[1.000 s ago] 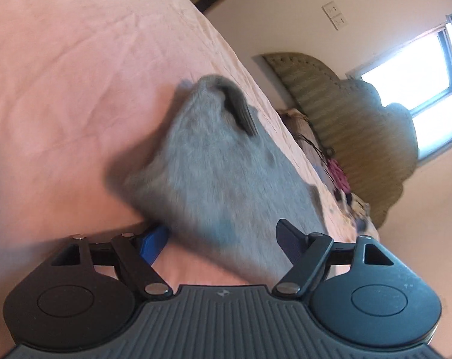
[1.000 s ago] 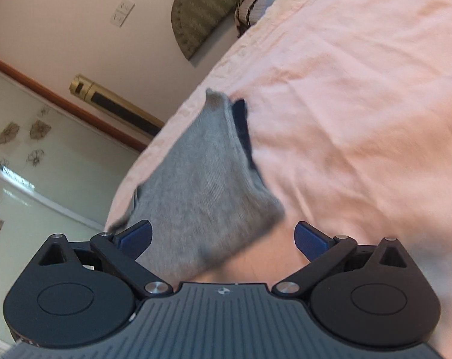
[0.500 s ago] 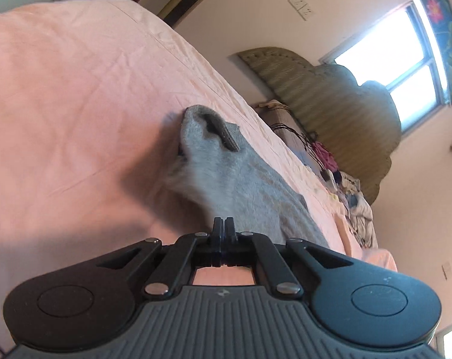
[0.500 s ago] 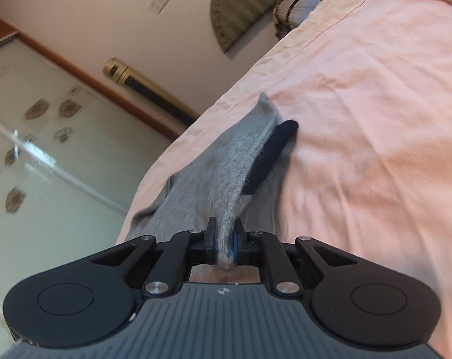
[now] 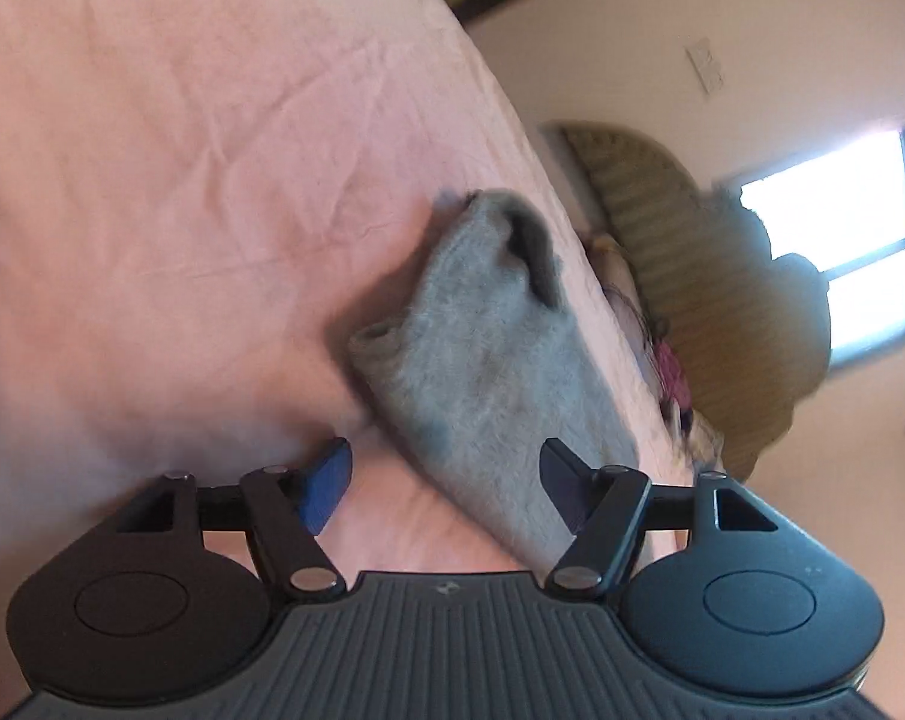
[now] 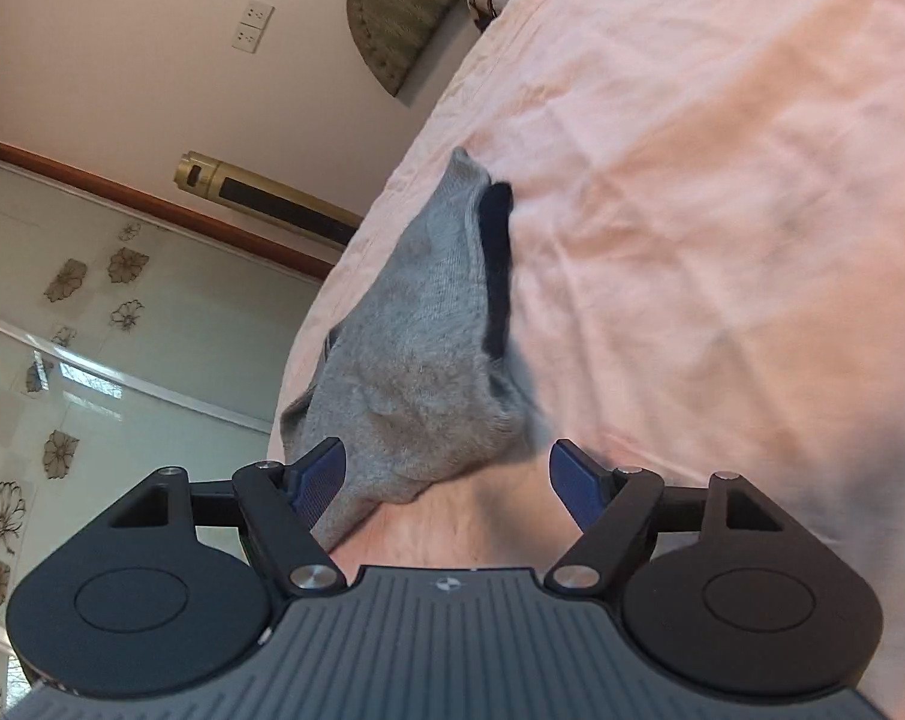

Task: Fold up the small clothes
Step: 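Lay the lifted grey side over the body and open both grippers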

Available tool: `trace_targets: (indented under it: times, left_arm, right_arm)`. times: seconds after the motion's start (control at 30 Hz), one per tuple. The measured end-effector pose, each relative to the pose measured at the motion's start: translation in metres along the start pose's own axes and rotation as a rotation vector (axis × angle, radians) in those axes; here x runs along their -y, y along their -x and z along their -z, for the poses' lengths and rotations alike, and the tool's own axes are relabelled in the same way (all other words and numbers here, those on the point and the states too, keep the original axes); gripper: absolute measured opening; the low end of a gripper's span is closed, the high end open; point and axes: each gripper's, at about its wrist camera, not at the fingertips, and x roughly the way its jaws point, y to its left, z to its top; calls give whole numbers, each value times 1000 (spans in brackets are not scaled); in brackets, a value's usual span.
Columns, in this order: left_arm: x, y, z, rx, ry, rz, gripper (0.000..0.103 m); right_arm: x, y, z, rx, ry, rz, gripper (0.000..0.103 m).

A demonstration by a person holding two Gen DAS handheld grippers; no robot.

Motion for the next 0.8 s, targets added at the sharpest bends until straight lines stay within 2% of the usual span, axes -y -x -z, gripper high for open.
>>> trace_targets:
  times: [0.07, 0.13, 0.17, 0.2, 0.23, 0.27, 0.33, 0.37, 0.4, 0.47, 0.67, 0.73, 0.8]
  left_arm:
    - [8, -12, -2, 47, -25, -24, 73]
    - [18, -28, -5, 86, -54, -41, 73]
    - [22, -35, -6, 96, -74, -58, 67]
    - [26, -42, -6, 96, -86, -76, 33]
    - [27, -52, -8, 58, -80, -95, 8]
    - [24, -62, -9, 14, -52, -109, 5]
    - [25, -62, -6, 38, -55, -117, 4]
    - [28, -58, -5, 54, -77, -121, 4]
    - [31, -51, -3, 63, -97, -112, 4]
    - [38, -34, -2, 63, -122, -64, 4]
    - [54, 26, 10, -1, -214, 62, 4]
    - [49, 45, 21, -34, -258, 73, 4]
    - [33, 54, 35, -95, -300, 21, 4]
  right_arm:
    - [-5, -17, 4, 35, 6, 14, 76]
    - [-14, -30, 3, 102, 6, 27, 82]
    - [-17, -36, 1, 145, -13, 37, 89]
    - [-23, -42, 0, 191, -19, 38, 101]
    - [-28, -50, 0, 214, -4, 20, 103]
    - [-30, -60, -1, 223, -4, 21, 97]
    - [-28, -82, -3, 217, -10, 57, 59]
    - [-22, -93, -6, 172, -26, 43, 20]
    - [-17, -97, -6, 165, -46, 33, 19]
    - [-17, -93, -3, 179, 3, 38, 19]
    - [-33, -51, -6, 138, 83, -45, 18]
    - [-35, -33, 2, 98, 114, -52, 18]
    - [-29, -16, 16, 36, 160, -28, 18]
